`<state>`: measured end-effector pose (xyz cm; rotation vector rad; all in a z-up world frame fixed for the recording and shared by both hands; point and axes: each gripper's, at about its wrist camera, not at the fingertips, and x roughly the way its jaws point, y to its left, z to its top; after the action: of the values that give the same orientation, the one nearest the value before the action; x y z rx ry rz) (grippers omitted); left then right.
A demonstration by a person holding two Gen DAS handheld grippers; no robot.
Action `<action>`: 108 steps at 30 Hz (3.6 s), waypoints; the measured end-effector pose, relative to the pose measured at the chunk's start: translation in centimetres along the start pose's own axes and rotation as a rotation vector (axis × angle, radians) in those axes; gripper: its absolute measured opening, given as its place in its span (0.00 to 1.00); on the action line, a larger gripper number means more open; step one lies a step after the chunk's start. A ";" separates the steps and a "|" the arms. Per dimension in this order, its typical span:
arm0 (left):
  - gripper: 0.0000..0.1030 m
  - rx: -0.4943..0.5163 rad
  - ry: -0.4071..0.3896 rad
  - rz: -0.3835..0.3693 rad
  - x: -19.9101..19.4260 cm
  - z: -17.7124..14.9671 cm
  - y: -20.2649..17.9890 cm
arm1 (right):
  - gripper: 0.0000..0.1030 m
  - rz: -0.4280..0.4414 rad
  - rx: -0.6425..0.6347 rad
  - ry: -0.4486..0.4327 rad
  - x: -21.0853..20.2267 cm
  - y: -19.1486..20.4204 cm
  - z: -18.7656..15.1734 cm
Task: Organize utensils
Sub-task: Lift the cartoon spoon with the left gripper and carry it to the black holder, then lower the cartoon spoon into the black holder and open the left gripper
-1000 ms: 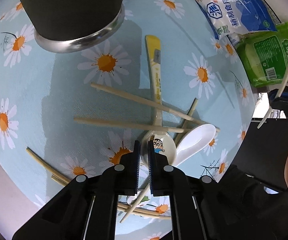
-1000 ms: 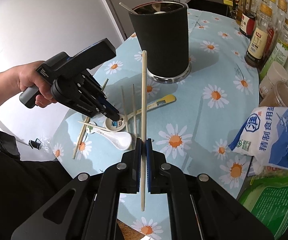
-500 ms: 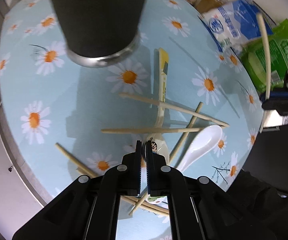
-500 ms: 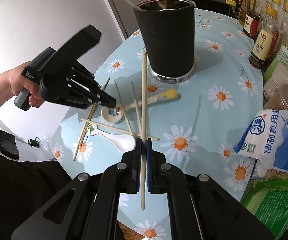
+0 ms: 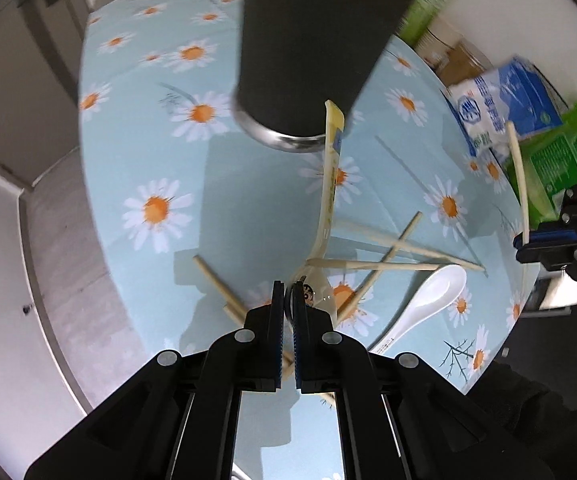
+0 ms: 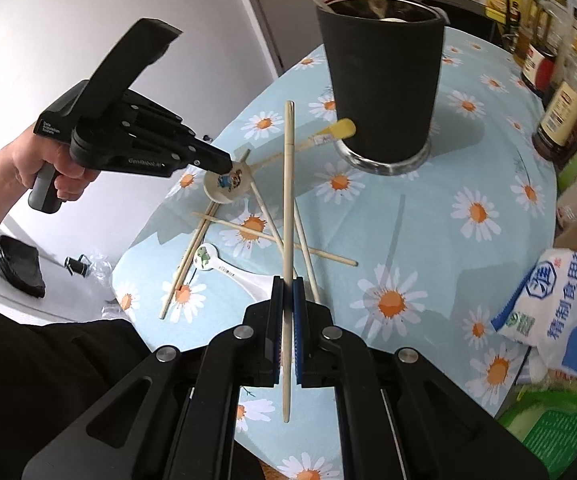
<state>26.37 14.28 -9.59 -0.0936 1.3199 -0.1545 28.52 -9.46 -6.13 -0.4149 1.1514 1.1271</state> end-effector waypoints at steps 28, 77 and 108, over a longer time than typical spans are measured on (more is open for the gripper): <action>0.03 -0.233 -0.350 -0.020 -9.8 -3.3 -2.3 | 0.05 0.093 -0.082 -0.203 -3.5 -2.0 3.7; 0.03 -0.237 -0.976 0.116 -8.9 7.7 -6.1 | 0.05 0.087 0.199 -0.864 -7.7 -12.1 15.1; 0.25 -0.143 -0.871 0.236 -6.2 8.3 -7.0 | 0.23 0.121 0.204 -0.769 -4.8 -12.1 14.9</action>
<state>32.53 8.21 -0.54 -0.1083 0.4621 0.1731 46.60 -5.66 0.96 0.2463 0.5989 1.1128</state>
